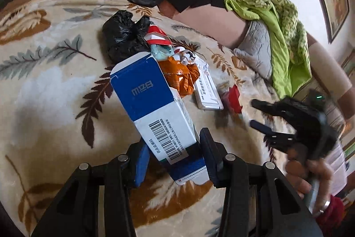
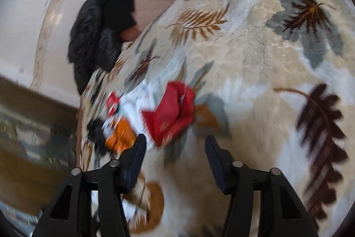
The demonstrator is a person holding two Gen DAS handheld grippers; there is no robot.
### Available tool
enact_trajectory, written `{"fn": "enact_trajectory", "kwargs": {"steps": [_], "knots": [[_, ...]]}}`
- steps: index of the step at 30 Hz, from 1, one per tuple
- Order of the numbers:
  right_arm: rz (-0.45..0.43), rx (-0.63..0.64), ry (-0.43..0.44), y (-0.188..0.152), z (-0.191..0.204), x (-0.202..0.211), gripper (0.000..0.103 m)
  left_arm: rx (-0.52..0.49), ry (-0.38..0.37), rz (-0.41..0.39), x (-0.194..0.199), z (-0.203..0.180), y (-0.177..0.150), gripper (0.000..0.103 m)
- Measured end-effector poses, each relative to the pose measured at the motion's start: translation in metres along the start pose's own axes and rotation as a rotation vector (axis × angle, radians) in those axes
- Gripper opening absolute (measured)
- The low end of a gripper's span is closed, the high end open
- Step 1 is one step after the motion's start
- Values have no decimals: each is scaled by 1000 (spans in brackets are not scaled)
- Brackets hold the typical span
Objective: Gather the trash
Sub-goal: 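Grasp the blue-white box with the left tool while the right grasps the red crumpled paper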
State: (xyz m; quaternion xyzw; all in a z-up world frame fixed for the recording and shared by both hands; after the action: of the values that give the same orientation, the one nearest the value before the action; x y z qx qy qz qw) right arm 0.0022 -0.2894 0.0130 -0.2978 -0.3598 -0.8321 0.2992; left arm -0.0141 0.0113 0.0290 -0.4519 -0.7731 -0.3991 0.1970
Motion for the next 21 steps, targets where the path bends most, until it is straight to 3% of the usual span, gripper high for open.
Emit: {"fn": "enact_trajectory", "kwargs": {"steps": [3, 5, 6, 12, 21], "knots": [[16, -34, 3, 6, -5, -21, 40, 3, -15, -10, -2, 1, 2, 42], [23, -36, 17, 5, -4, -29, 16, -2, -23, -13, -2, 0, 1, 42], [28, -24, 35, 2, -1, -31, 11, -10, -27, -19, -2, -2, 1, 42], [-59, 159, -1, -14, 32, 4, 8, -61, -32, -80, 11, -10, -2, 42], [-124, 395, -4, -78, 65, 73, 8, -272, -6, -170, 43, -46, -37, 42]]}}
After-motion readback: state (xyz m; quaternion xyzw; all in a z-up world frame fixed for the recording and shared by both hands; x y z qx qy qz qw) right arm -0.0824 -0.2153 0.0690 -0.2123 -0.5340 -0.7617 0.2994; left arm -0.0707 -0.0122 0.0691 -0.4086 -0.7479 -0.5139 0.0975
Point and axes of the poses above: each gripper's, at about its wrist camera, not at the fingertips, and x roughly against the way its jaws point, z to its left, y to its top, the point moved 2 cm from there along -x, roughly the way its jaws point, and after that the axes turned 13 degrees about x, right-handed, at the moved point
